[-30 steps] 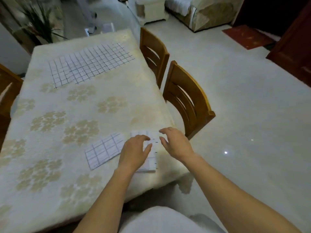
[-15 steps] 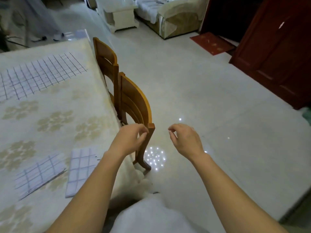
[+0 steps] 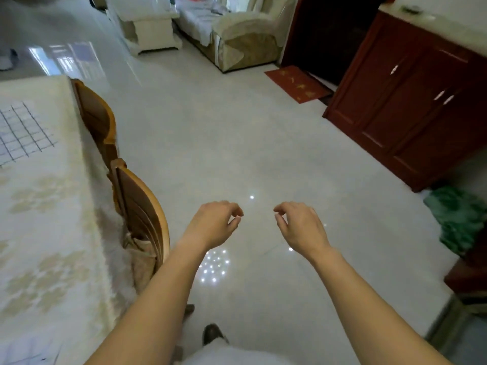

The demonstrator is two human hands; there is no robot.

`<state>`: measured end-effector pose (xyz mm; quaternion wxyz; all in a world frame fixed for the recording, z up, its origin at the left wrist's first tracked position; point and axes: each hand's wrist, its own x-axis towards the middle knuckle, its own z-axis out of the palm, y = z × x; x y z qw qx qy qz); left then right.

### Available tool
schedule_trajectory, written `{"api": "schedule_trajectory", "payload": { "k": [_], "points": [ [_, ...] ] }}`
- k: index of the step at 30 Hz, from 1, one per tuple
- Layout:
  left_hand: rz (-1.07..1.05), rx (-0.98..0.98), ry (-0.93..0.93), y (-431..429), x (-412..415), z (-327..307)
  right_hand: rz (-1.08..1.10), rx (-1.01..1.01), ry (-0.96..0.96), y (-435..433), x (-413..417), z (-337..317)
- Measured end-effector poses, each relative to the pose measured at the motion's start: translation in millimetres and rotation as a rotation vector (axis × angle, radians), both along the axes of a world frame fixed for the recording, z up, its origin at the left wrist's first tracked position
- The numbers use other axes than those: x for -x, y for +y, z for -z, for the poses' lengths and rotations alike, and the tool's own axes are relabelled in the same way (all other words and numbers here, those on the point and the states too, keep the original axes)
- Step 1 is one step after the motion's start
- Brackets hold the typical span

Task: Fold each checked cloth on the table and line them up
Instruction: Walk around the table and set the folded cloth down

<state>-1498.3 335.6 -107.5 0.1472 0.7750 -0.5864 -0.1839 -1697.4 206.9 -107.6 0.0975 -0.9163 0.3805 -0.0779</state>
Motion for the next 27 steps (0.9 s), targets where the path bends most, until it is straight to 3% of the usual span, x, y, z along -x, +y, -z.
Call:
{"api": "schedule_trajectory", "payload": {
  "k": [6,11,21,27],
  "points": [
    [-0.112,-0.102,-0.094,-47,-44,-3,-0.093,0.01,-0.007,-69,-45,17],
    [-0.184,-0.287,-0.048,-101,-69,1,-0.258,-0.007,-0.041,-145,-106,28],
    [-0.604,-0.192,-0.053,-204,-116,-41,-0.544,-0.143,-0.031,-287,-216,-7],
    [-0.814,-0.167,0.012,-206,-132,-32,-0.734,-0.126,-0.061,-303,-290,-10]
  ]
}}
